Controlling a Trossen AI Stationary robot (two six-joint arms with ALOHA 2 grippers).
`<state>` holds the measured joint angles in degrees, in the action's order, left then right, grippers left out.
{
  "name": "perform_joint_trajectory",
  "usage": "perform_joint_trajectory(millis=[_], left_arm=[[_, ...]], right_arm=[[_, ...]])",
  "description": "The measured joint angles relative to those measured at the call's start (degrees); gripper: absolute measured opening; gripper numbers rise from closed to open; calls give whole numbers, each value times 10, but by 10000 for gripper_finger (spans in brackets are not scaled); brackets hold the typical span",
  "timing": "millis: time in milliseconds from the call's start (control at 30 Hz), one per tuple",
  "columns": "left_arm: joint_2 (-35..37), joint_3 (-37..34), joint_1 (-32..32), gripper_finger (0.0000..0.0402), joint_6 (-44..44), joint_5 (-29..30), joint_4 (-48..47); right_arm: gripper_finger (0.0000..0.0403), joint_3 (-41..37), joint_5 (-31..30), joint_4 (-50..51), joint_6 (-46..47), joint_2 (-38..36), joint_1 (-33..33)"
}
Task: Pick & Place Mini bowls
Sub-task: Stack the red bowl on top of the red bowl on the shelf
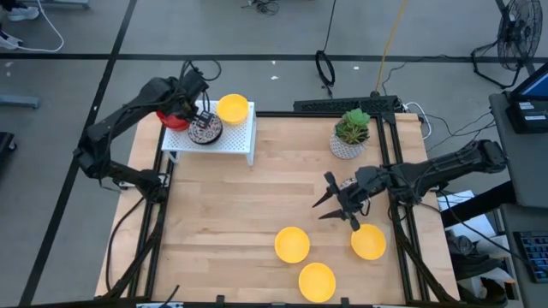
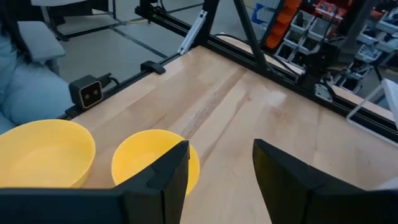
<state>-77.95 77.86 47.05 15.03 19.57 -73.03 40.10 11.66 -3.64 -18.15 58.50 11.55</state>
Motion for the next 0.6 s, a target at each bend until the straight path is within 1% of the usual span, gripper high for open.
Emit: perform_joint_trajectory(millis=[167,333,433,600], left_arm=[[0,-17,0,28,1,2,0],[0,-19,0,27,11,8,12],[0,-19,0,45,14,10,19],[0,-19,0,100,-10,2,29]], right_arm=[[164,0,1,0,0,0,-11],[164,0,1,0,-5,0,-11],[164,0,1,0,-6,0,-11],[164,0,0,0,-6,0,-11]])
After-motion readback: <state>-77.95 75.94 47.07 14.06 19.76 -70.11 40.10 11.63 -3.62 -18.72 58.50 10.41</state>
